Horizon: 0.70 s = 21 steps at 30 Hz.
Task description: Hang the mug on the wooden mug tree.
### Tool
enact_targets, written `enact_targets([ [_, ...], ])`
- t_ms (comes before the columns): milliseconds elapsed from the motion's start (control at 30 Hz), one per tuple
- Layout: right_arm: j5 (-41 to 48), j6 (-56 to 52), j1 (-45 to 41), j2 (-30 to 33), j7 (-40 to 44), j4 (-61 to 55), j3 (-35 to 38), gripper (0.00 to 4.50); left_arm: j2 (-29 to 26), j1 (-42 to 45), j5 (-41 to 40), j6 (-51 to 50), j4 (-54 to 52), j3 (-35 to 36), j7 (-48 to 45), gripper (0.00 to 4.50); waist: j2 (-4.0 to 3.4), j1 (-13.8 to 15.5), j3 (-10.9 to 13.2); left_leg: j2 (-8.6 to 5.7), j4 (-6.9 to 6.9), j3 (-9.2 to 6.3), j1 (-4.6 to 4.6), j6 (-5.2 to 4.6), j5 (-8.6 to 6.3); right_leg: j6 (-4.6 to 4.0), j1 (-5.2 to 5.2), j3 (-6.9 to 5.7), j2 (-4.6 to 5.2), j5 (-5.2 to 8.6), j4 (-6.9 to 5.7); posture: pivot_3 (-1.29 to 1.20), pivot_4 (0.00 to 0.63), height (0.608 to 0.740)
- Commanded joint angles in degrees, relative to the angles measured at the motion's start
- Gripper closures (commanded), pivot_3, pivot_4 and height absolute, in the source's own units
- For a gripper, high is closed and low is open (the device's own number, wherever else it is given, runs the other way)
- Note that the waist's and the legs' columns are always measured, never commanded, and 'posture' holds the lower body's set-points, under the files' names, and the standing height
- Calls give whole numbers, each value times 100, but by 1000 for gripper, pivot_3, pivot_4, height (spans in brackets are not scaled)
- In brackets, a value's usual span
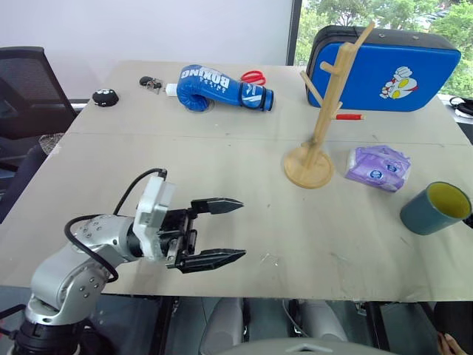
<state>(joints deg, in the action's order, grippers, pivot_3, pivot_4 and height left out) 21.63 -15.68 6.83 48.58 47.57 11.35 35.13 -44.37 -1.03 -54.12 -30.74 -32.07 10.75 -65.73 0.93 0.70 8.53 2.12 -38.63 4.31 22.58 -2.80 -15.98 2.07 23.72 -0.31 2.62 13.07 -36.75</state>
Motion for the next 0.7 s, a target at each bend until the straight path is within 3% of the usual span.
enact_targets([
  [33, 79, 28, -140, 53, 36, -15, 11, 1155, -32, -68, -65, 61, -195, 134, -1, 0, 0, -1, 0, 0, 0, 0, -1, 0, 0, 0, 0, 0, 0, 0, 0, 0, 150, 740],
  [700, 81, 321, -1115, -445, 174, 582, -840, 1155, -151, -139, -219, 19, -185, 341, -89, 0, -2, -7, 1, 0, 0, 0, -1, 0, 0, -1, 0, 0, 0, -1, -2, 0, 150, 740],
])
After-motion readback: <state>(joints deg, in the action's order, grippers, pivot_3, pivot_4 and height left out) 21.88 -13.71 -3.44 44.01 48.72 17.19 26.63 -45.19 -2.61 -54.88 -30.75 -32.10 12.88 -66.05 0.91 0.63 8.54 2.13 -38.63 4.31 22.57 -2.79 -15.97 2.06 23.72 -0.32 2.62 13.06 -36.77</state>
